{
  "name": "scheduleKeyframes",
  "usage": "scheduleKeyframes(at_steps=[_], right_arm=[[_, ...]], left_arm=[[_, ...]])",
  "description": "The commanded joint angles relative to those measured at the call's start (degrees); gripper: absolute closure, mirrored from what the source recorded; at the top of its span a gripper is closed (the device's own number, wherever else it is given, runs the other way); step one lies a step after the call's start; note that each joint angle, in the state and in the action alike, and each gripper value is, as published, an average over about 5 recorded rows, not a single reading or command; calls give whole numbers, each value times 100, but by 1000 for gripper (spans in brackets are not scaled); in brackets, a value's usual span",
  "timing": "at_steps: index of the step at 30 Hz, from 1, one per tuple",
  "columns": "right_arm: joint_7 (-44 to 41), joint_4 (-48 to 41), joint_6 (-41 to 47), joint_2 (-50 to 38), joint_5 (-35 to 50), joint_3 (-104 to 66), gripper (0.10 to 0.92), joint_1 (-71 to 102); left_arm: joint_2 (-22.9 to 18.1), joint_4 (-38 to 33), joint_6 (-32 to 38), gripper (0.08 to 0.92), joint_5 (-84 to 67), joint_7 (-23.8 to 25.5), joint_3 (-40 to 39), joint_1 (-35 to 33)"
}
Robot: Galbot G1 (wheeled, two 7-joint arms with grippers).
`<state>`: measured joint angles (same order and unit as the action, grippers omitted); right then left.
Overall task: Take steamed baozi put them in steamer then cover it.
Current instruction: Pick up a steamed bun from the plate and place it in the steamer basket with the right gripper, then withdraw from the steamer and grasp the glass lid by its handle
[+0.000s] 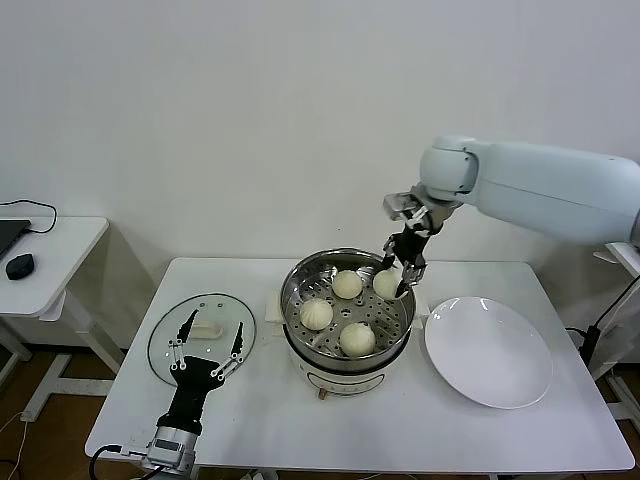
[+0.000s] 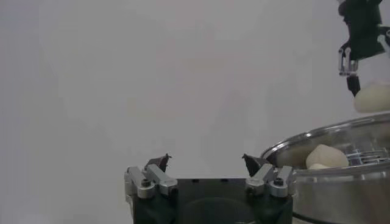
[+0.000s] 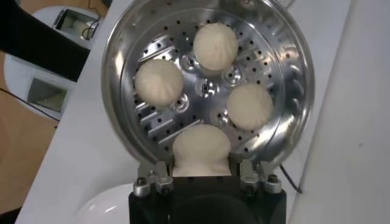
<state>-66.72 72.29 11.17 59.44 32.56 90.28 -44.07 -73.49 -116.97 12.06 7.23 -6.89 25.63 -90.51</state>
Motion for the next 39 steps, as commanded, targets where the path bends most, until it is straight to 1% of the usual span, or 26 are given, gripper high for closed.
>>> scheduleKeyframes(at_steps=[1,16,20,23,25,28,31,36,38,39], right_arm=[[171,-101,128,317,-44,177,406,326],[266,-289,104,274,-331,83,405,607],[272,-282,102,256,-391,71,391,608],[294,-258,97,225,-423,58,370,591],[323,-229,95,195,-408,34,340,585],[341,-141,81,123,-392,-54,268,569],[293,21,50,-8,-422,-236,216,506],[259,331,-64,-447,-468,-1054,203,514],[537,439,-181,-674,-341,-1426,203,579],[933,489,-316,-800,-218,-1632,203,655]], left_arm=[[-1,3,-5,177,-10,-2,3,4],[-16,42,-4,177,-11,-7,18,16],[-17,36,-4,177,-11,-8,22,11],[-14,32,-3,177,-12,-7,33,7],[-15,26,-5,177,-11,-7,35,4],[-20,11,-11,177,-9,-6,32,-1],[-21,-3,-19,177,-8,-4,34,-4],[-12,-16,-22,177,-6,-3,51,-10],[-10,-21,-25,177,-2,-3,56,-12],[-8,-24,-26,177,6,-3,57,-12]])
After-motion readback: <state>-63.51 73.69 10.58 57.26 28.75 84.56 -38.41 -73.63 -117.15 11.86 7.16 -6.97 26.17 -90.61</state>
